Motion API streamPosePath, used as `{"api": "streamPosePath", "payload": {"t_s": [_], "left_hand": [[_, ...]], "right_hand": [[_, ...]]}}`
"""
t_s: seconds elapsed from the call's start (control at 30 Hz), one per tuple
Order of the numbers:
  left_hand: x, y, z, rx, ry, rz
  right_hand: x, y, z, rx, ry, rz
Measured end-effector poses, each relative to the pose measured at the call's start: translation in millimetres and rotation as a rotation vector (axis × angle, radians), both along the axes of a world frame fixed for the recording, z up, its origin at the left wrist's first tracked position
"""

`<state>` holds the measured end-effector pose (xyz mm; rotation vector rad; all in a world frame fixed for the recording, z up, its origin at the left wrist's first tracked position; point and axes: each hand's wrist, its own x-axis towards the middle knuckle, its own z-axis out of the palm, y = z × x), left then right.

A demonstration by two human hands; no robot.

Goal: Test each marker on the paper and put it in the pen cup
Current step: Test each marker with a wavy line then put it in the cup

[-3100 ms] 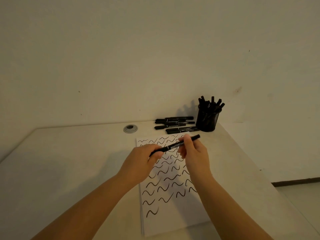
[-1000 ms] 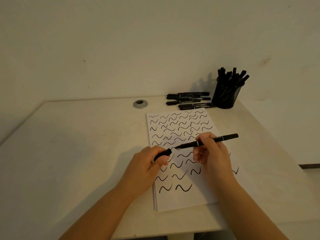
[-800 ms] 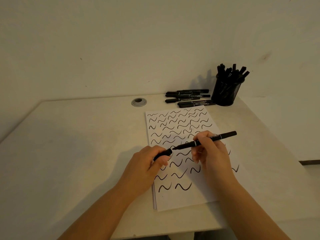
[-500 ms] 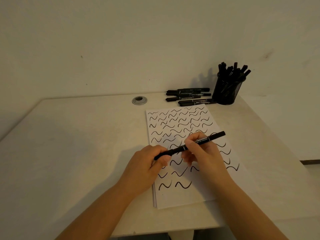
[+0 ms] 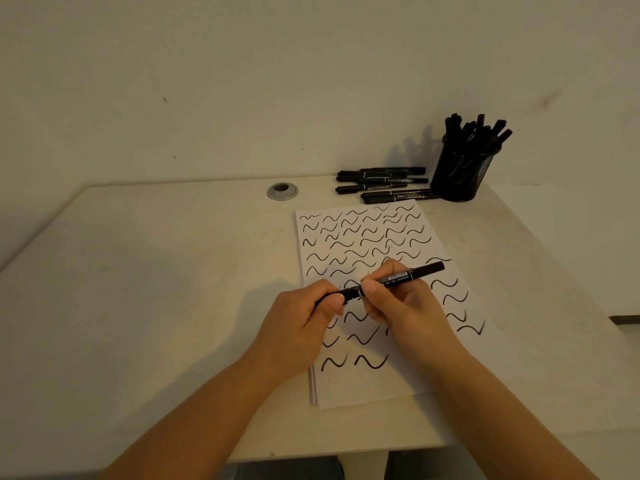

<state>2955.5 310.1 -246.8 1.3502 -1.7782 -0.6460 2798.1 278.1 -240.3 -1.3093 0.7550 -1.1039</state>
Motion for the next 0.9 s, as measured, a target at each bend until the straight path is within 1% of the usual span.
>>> {"api": "streamPosePath", "payload": {"t_s": [0.27, 0.37, 0.47, 0.53, 0.63, 0.67, 0.73, 0.8, 0.87, 0.9], "left_hand": [[2, 0, -1, 0.008, 0.04, -0.035], [2, 1, -1, -0.001, 0.026, -0.032], [1, 2, 0, -0.042, -0.022, 0.0], [1, 0, 2, -0.068, -0.006, 0.047], [0, -5, 6, -0.105, 0.032, 0.136], [0, -7, 9, -0.115, 0.026, 0.165], [-1, -15, 16, -0.131, -0.004, 0.212], [-4, -24, 26, -0.146, -0.056, 0.217], [-11, -35, 37, -0.157, -0.126, 0.179], [-15, -40, 42, -0.167, -0.166, 0.155]], "right_hand": [[0, 0, -5, -0.044, -0.013, 0.055], [-1, 1, -3, -0.083, 0.011, 0.058], [-1, 1, 1, -0.064, 0.043, 0.022], [1, 0, 4, -0.035, 0.113, -0.047], [2, -1, 6, -0.032, 0.32, -0.21], [0, 0, 8, -0.052, 0.35, -0.242], [-5, 3, 16, -0.152, 0.342, -0.262], [-12, 0, 25, -0.344, 0.416, -0.304], [-21, -12, 34, -0.639, 0.656, -0.379], [-25, -18, 39, -0.75, 0.779, -0.403]]}}
